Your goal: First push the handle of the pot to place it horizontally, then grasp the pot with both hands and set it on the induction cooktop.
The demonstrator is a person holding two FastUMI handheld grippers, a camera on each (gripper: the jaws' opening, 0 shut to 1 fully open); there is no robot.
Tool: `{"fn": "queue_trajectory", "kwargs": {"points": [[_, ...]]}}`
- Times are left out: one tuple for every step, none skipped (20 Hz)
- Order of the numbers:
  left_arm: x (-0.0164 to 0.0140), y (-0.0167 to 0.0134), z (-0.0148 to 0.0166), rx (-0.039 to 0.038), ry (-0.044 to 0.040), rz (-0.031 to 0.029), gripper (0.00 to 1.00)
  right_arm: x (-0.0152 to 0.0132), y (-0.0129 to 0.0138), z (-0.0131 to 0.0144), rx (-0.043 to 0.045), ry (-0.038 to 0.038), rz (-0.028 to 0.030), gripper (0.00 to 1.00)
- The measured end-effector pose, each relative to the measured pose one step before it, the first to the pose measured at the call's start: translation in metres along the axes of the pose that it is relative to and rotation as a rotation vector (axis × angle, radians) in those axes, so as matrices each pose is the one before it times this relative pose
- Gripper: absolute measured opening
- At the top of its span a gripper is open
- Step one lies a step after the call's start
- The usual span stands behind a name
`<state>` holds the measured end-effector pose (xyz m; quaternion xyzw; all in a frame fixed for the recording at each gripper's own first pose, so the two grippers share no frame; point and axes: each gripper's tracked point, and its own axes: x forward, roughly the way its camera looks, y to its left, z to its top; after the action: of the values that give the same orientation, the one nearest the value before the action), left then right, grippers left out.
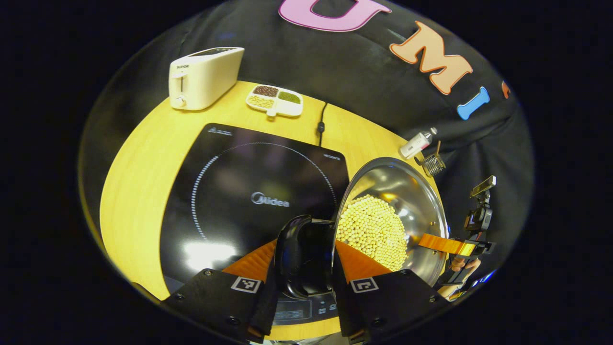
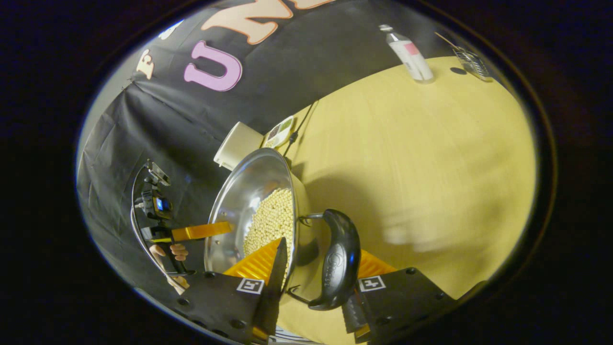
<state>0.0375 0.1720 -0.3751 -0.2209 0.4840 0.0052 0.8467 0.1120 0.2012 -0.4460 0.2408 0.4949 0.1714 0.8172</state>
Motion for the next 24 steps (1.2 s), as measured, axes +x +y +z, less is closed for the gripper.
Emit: {"fn": "queue_trajectory", "kwargs": {"points": [[-0.00379,0.01021,0.00206,0.00435,-0.00732,0.00656,0.53,0.00694,0.00763,-0.00333,-0.00252,-0.00011,0.00695,0.48],[-0.00284,0.01087,0.00171,-0.00390,-0.00690,0.00834,0.53,0.00694,0.00667,-0.00304,-0.00404,0.00044,0.00640,0.48],[-0.00358,0.01043,0.00071,-0.00200,-0.00091,0.00803,0.53,0.00751,0.00739,-0.00416,-0.00137,0.00300,0.00830,0.48],[-0.00295,0.00968,0.00166,-0.00491,-0.00828,0.01135,0.55,0.00963,0.00849,-0.00270,0.00352,-0.00009,0.01263,0.49],[-0.00369,0.00935,0.00171,-0.00100,-0.00067,0.01038,0.55,0.00597,0.00647,-0.00072,-0.00013,0.00074,0.00893,0.49],[-0.00225,0.00831,0.00154,0.00053,-0.00744,0.01005,0.53,0.00801,0.00703,-0.00049,-0.00417,-0.00104,0.00723,0.48],[-0.00113,0.00723,0.00325,-0.00033,-0.00824,0.00814,0.53,0.00826,0.00559,0.00030,-0.00497,-0.00171,0.00468,0.48],[-0.00263,0.00661,0.00238,0.00126,-0.00882,0.00822,0.55,0.00695,0.00508,0.00003,-0.00477,-0.00132,0.00402,0.48],[-0.00232,0.00639,0.00252,0.00076,-0.00865,0.00762,0.55,0.00444,0.00558,-0.00012,-0.00365,0.00066,0.00400,0.48],[0.00029,0.00659,0.00132,0.00061,-0.00537,0.00611,0.55,0.00583,0.00467,0.00029,-0.00084,0.00027,0.00470,0.49],[-0.00010,0.00567,0.00240,-0.00313,-0.00434,0.00492,0.54,0.00635,0.00342,-0.00016,0.00361,-0.00182,0.00469,0.49],[0.00056,0.00509,0.00142,0.00031,-0.00249,0.00137,0.53,0.00377,0.00275,0.00104,-0.00395,-0.00439,0.00141,0.49],[0.00172,0.00404,0.00378,0.00039,-0.00832,0.00244,0.53,0.00437,0.00274,0.00102,-0.00333,-0.00492,0.00146,0.49],[0.00100,0.00339,0.00200,0.00493,-0.00378,-0.00099,0.53,0.00330,0.00251,0.00140,-0.00222,-0.00695,0.00513,0.49],[0.00016,0.00195,0.00356,0.00112,-0.00824,-0.00120,0.53,-0.00174,0.00101,-0.00131,-0.00033,-0.00516,0.00667,0.49],[0.00128,0.00222,0.00114,0.00246,-0.00157,-0.00065,0.53,-0.00057,0.00030,0.00047,0.00372,0.00094,0.00750,0.49],[0.00075,0.00146,0.00281,0.00431,-0.00524,0.00113,0.53,-0.00112,0.00115,0.00071,0.00448,-0.00285,0.00367,0.49],[0.00105,0.00304,0.00223,0.00935,-0.00425,0.00502,0.53,0.00128,0.00091,0.00079,-0.00326,-0.00391,0.00299,0.48],[0.00186,0.00315,0.00292,0.00496,-0.00583,0.00777,0.54,0.00005,0.00076,-0.00123,-0.00165,-0.00113,0.00389,0.48],[-0.00058,0.00172,0.00158,0.00538,-0.00613,0.00475,0.54,0.00046,0.00017,-0.00099,-0.00061,-0.00088,0.00385,0.48],[0.00011,0.00204,0.00206,0.00298,-0.00865,0.00587,0.55,0.00033,0.00063,0.00002,0.00362,-0.00363,0.00549,0.48],[0.00000,0.00197,0.00191,0.00492,-0.00809,0.00571,0.55,0.00030,0.00037,0.00127,0.00321,-0.00220,0.00670,0.48],[0.00076,0.00331,0.00136,0.00331,-0.00423,0.00548,0.55,0.00011,0.00091,-0.00118,0.00150,-0.00248,0.00363,0.48],[0.00046,0.00182,0.00100,0.00110,-0.00811,0.00500,0.56,0.00082,-0.00027,0.00022,-0.00126,-0.00298,0.00201,0.48]]}}
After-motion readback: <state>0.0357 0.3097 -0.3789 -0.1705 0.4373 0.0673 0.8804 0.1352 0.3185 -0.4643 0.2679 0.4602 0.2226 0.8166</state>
